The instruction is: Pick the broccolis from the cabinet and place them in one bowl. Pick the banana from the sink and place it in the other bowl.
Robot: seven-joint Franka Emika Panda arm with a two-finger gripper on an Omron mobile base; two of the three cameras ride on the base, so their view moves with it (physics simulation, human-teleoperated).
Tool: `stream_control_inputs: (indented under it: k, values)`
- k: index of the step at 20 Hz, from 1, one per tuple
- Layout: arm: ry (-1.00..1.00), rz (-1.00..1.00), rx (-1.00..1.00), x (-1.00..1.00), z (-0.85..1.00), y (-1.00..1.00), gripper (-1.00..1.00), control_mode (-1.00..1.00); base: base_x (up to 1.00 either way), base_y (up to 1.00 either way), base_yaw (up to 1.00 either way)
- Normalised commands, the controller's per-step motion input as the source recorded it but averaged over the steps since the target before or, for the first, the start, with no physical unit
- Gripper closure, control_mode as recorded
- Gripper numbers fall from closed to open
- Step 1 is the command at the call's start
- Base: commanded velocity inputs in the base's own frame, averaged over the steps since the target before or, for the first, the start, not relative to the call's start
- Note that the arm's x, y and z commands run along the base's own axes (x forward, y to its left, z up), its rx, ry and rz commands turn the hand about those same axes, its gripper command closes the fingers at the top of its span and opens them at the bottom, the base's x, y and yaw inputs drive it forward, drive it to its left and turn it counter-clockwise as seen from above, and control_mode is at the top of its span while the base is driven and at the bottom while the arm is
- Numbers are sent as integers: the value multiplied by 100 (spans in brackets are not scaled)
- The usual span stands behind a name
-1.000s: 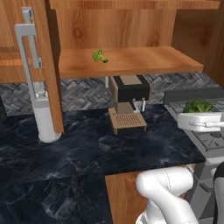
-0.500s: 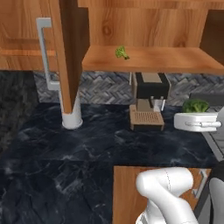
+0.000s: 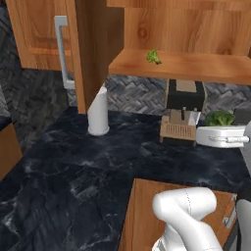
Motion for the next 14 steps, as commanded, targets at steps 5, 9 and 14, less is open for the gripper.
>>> stream_control_inputs:
  k: [5, 9, 14]
  values:
    - [0, 0, 0, 0, 0, 0, 100, 100, -15, 0, 49]
    - [0, 0, 0, 0, 0, 0, 100, 100, -24, 0, 46]
    - [0, 0, 0, 0, 0, 0, 100, 100, -9, 4, 50]
